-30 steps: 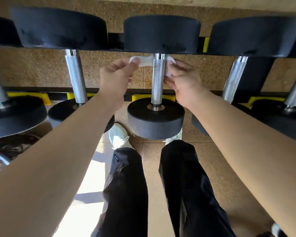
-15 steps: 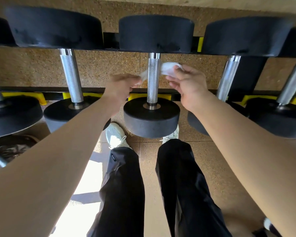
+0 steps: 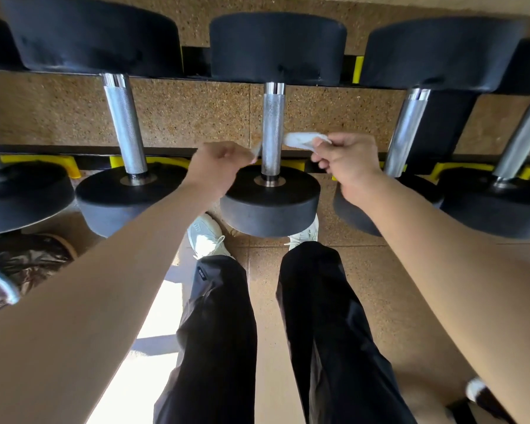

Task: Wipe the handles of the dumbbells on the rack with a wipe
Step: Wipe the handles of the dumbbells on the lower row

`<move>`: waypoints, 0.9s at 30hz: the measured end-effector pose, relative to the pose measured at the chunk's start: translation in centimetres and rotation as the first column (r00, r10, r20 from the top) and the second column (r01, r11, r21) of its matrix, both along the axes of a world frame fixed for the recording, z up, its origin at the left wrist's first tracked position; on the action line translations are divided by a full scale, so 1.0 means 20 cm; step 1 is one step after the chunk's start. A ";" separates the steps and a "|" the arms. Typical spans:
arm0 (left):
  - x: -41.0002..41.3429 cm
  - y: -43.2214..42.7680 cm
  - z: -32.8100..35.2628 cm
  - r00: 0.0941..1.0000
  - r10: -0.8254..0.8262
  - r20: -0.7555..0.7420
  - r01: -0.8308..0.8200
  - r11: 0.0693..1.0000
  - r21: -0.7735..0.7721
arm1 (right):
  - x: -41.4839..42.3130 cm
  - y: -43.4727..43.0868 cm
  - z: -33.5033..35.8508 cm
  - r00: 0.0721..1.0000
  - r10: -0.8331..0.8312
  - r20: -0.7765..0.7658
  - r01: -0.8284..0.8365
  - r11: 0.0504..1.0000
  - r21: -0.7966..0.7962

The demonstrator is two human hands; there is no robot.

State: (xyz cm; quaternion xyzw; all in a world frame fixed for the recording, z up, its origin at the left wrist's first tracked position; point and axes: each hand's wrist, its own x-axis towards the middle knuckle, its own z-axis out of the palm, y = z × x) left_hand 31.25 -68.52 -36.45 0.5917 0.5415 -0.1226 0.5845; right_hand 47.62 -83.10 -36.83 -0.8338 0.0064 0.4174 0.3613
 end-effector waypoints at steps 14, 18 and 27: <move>-0.07 -0.05 0.00 0.953 -0.257 -0.159 0.277 0.953 0.119 | 0.03 -0.03 0.07 0.385 0.919 0.080 -0.861 0.389 -0.326; -0.04 -0.07 -0.02 0.962 -0.224 -0.155 0.238 0.968 0.077 | 0.02 -0.04 0.12 0.242 0.964 0.107 -0.879 0.265 -0.397; -0.10 -0.04 0.09 0.982 -0.180 -0.065 0.183 0.982 0.043 | -0.10 0.13 0.06 0.186 0.968 0.170 -0.910 0.235 -0.341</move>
